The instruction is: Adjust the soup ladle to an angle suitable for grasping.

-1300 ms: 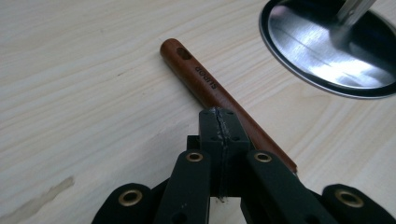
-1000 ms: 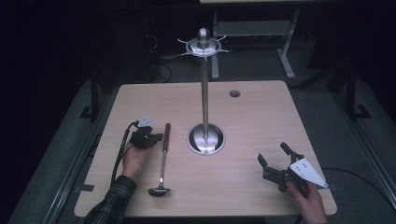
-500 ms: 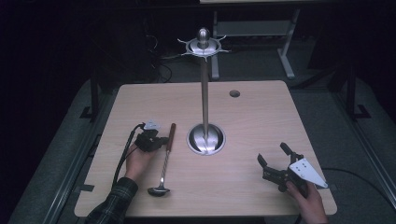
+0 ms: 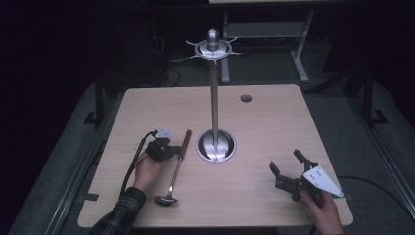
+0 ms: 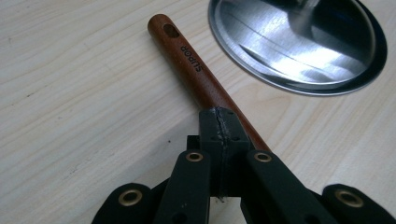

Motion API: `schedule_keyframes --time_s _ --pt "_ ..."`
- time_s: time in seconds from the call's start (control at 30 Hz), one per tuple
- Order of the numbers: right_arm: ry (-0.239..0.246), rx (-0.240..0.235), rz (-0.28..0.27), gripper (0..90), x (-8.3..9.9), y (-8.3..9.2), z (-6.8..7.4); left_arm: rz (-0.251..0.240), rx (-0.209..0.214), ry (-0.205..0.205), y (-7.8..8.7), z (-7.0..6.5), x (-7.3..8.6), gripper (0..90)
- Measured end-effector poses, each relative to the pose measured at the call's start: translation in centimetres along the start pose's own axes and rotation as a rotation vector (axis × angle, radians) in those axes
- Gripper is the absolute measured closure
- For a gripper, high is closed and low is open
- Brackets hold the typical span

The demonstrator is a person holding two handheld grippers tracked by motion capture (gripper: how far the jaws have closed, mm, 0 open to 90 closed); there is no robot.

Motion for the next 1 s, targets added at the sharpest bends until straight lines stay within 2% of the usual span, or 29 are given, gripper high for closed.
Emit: schedule_keyframes --time_s 0.33,0.47,0.63,0.77,0.9,1.0 --pt "-0.001 0.000 0.001 6.0 0.0 0.0 0.0 0.005 0.043 -0.021 -0.4 -1.2 -0.1 89.9" --pt "-0.004 0.000 0.002 6.0 0.0 0.0 0.0 0.010 0.044 -0.031 -0.5 -1.5 -0.2 89.9" --pt "-0.003 0.000 0.002 6.0 0.0 0.0 0.0 0.018 0.051 -0.023 -0.2 -1.5 -0.2 89.9" --pt "-0.001 0.000 0.001 6.0 0.0 0.0 0.0 0.031 0.082 -0.035 1.5 -2.3 -0.1 89.9" --pt "-0.004 0.000 0.002 6.0 0.0 0.0 0.0 0.085 0.126 -0.060 3.4 -3.5 0.5 89.9" --pt "0.001 0.000 0.000 6.0 0.0 0.0 0.0 0.104 0.148 -0.051 4.2 -4.3 0.8 89.9"
Point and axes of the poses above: each handheld gripper's, and its own axes: y roughly backward along the jaws, x roughly out of its underside, z roughly to its left, the point moved 2 cm from there along -y, roughly forward along the jaws, and after that the axes turned 5 degrees about y, right-handed, at the moved point
